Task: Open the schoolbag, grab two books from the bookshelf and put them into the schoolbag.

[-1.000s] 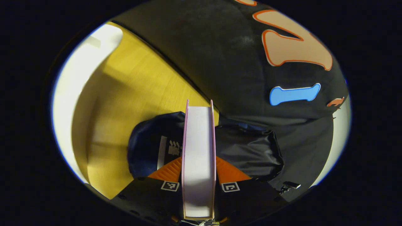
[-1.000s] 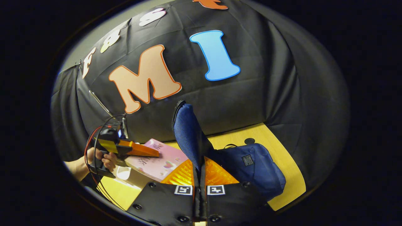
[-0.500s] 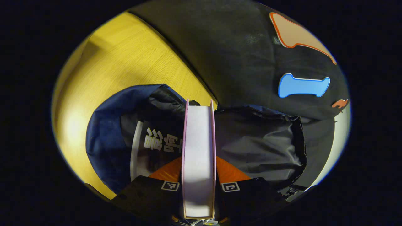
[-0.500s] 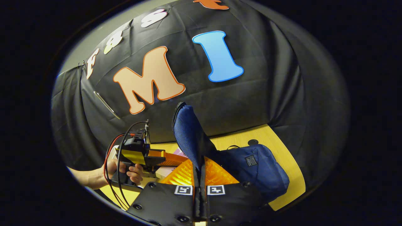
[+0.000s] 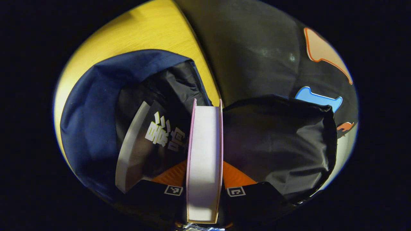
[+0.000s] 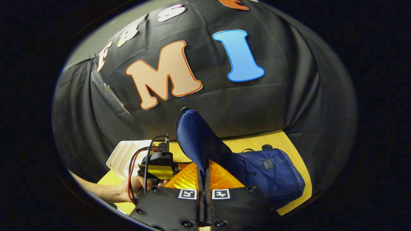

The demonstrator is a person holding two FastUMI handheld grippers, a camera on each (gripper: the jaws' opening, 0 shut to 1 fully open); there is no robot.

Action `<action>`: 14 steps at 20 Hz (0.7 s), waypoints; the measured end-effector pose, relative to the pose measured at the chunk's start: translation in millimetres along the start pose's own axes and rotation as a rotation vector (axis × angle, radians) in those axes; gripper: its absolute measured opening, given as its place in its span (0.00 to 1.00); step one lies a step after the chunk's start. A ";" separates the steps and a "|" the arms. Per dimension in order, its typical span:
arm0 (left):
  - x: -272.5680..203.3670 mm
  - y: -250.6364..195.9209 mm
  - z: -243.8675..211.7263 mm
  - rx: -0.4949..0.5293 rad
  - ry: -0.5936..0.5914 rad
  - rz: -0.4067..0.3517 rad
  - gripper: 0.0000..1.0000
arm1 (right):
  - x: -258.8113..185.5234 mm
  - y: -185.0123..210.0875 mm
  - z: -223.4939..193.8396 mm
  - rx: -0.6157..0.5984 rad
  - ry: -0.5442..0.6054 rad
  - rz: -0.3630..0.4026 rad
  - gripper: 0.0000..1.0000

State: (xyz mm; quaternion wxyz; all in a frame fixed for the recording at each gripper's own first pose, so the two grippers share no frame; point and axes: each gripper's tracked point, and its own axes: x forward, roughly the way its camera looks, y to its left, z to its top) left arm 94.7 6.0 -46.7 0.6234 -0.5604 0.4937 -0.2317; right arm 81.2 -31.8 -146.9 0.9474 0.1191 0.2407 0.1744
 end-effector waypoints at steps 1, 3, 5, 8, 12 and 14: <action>0.5 -0.5 -0.7 0.003 0.003 0.001 0.36 | 0.4 -0.5 0.9 0.005 0.000 0.002 0.06; 0.8 -3.5 -0.8 0.017 0.005 0.006 0.38 | 0.6 -1.3 -0.1 0.012 0.000 0.003 0.06; 0.5 -5.8 -0.2 0.038 0.009 0.014 0.36 | 0.5 -1.7 -0.2 0.013 -0.001 0.002 0.05; -4.4 5.5 -2.7 0.119 0.040 0.134 0.37 | -0.8 -4.3 -0.4 0.016 0.000 -0.010 0.06; -27.8 20.3 9.5 0.443 0.022 0.334 0.69 | -1.1 -8.6 -3.7 0.031 0.002 -0.019 0.06; -37.7 18.7 9.8 0.601 0.028 0.419 0.72 | -1.8 -9.3 -6.7 0.030 0.007 -0.023 0.01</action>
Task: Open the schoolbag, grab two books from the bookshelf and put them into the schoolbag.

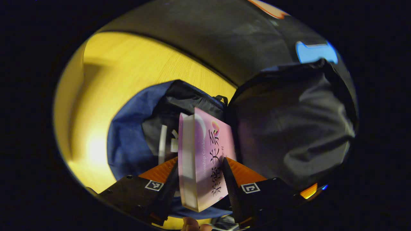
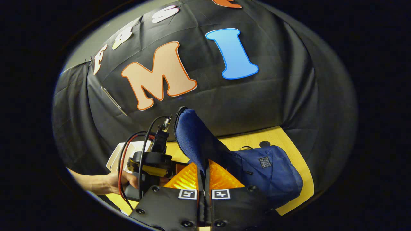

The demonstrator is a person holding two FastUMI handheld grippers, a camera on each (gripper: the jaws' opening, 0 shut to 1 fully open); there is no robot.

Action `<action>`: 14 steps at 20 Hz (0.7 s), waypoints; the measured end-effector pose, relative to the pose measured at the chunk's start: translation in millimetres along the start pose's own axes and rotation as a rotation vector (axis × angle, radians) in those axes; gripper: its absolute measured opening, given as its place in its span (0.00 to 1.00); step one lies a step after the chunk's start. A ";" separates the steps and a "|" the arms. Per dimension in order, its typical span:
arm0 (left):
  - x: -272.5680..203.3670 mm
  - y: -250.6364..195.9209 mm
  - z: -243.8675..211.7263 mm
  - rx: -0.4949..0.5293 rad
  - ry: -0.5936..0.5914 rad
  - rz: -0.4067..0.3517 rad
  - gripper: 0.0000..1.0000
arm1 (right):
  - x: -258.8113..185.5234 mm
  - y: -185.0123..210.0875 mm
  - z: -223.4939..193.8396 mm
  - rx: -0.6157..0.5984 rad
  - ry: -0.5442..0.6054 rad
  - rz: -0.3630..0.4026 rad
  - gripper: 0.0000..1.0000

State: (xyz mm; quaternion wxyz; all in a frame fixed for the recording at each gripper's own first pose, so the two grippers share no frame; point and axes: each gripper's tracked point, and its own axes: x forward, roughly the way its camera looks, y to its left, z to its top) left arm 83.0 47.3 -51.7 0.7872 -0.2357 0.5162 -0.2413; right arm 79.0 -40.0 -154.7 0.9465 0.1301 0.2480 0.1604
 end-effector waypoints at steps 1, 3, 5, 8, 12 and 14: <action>-7.5 -0.3 2.1 0.076 -0.014 0.031 0.81 | 1.3 -0.3 -0.9 0.004 0.000 -0.002 0.01; -14.4 -6.2 8.4 0.180 -0.051 0.087 0.92 | 1.5 -0.6 -3.2 0.014 0.003 -0.006 0.01; -7.9 -4.0 3.7 0.233 -0.076 0.123 0.93 | 1.1 1.8 -6.7 0.001 0.008 -0.010 0.01; -7.4 1.8 6.9 0.294 -0.166 0.165 0.93 | 1.6 6.4 -10.2 -0.015 0.014 -0.017 0.06; -8.8 3.4 16.8 0.403 -0.373 0.302 0.98 | 2.5 11.5 -14.9 -0.032 0.017 -0.038 0.06; -8.0 1.0 25.2 0.486 -0.504 0.367 0.97 | 3.1 15.2 -19.0 -0.051 0.020 -0.049 0.03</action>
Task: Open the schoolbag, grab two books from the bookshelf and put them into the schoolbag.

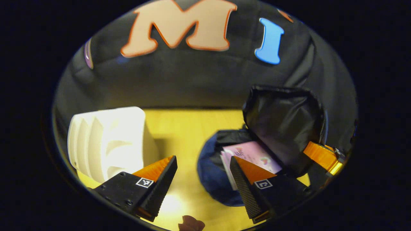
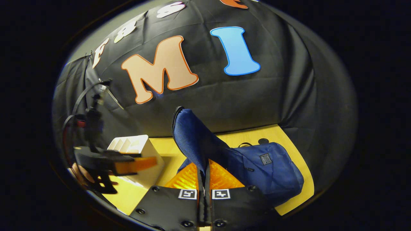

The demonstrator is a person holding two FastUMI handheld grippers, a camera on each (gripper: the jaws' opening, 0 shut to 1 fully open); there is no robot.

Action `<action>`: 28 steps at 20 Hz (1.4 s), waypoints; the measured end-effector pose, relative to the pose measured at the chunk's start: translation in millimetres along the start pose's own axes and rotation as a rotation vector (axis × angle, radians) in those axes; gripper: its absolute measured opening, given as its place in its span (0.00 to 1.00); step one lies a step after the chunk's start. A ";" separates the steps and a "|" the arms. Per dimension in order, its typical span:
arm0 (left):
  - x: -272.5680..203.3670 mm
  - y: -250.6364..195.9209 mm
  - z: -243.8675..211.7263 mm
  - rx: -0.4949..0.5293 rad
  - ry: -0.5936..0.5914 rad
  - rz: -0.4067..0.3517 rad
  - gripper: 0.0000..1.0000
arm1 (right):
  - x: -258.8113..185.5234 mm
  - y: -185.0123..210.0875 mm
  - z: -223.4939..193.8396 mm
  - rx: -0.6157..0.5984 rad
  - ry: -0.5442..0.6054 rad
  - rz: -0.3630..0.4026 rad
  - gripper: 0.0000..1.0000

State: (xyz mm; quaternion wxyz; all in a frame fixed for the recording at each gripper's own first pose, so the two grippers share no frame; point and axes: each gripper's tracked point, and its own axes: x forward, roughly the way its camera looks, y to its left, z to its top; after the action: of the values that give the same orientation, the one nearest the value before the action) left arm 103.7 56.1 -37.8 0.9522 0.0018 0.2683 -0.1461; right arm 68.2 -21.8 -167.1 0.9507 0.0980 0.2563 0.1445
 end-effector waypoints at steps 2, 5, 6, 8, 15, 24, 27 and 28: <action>-3.4 -2.0 6.4 0.093 -0.108 0.060 0.97 | 1.1 4.1 -4.2 -0.011 0.003 -0.010 0.05; -11.3 -14.0 19.1 0.178 -0.297 0.126 0.96 | 3.6 9.5 -8.5 -0.025 0.009 -0.031 0.05; -13.8 -19.9 20.3 0.194 -0.343 0.138 0.94 | 3.2 11.2 -9.8 -0.032 0.009 -0.040 0.05; -21.8 -23.4 17.5 0.207 -0.404 0.161 0.96 | 3.2 14.1 -10.8 -0.043 0.004 -0.061 0.03; -49.1 6.7 -9.8 0.147 -0.399 0.178 1.00 | -6.7 50.4 -27.5 -0.031 0.015 -0.047 0.38; -66.5 28.0 -18.9 0.103 -0.407 0.162 0.96 | -42.6 107.5 4.8 -0.097 -0.132 -0.036 1.00; -68.4 31.6 -24.5 0.095 -0.401 0.154 0.96 | -52.3 117.5 10.5 -0.108 -0.157 -0.035 1.00; -70.5 33.2 -24.6 0.094 -0.406 0.154 0.97 | -54.5 120.6 14.6 -0.101 -0.167 -0.036 1.00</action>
State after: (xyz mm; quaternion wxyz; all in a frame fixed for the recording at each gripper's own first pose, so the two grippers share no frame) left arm 43.0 109.5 -25.2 0.9939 0.0370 0.0631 -0.0827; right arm 3.6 72.1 -98.3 0.9750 0.0570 0.1701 0.1312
